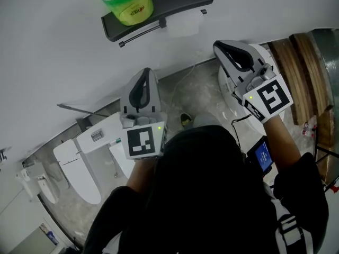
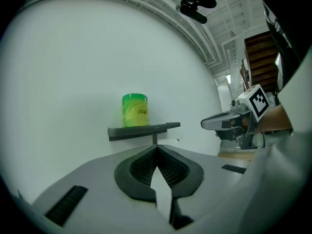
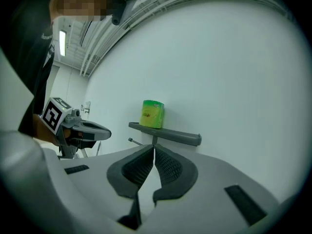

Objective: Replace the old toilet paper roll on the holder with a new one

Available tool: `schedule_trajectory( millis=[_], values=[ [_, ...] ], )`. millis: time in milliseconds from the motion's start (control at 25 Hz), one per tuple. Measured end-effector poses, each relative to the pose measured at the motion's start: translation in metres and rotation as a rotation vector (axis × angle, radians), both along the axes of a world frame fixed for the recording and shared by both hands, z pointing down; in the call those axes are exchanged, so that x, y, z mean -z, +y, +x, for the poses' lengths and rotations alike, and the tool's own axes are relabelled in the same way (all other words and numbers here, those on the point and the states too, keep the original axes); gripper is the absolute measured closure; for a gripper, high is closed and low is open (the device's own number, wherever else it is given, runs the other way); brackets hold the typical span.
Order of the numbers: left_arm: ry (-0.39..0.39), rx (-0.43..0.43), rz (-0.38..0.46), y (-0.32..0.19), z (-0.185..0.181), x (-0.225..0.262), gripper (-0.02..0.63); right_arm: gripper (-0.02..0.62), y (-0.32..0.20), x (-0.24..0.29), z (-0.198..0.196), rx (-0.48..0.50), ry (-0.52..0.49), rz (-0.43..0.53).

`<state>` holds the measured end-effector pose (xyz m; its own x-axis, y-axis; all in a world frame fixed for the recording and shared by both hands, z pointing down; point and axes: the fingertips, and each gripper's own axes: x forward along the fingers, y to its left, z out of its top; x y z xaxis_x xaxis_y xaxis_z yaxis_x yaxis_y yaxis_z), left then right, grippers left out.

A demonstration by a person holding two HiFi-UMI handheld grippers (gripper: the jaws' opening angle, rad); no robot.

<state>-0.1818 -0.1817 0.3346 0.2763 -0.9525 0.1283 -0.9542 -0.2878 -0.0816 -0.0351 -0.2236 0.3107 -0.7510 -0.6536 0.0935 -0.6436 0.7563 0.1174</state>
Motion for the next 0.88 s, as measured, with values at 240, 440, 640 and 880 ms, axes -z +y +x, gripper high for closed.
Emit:
schedule_trajectory(
  millis=[240, 440, 640, 880],
  values=[
    [0.011, 0.002, 0.026, -0.007, -0.002, 0.006, 0.592, 0.574, 0.000, 0.004, -0.013, 0.046, 0.181, 0.148],
    [0.001, 0.004, 0.020, -0.015, 0.000, 0.006, 0.592, 0.574, -0.004, -0.010, -0.018, 0.050, 0.348, 0.177],
    [0.010, 0.034, 0.010, -0.025, -0.006, 0.007, 0.592, 0.572, -0.019, -0.031, -0.028, 0.063, 0.414, 0.146],
    [0.002, 0.062, 0.022, -0.026, -0.017, 0.010, 0.592, 0.571, -0.037, -0.041, -0.041, 0.064, 0.483, 0.182]
  ],
)
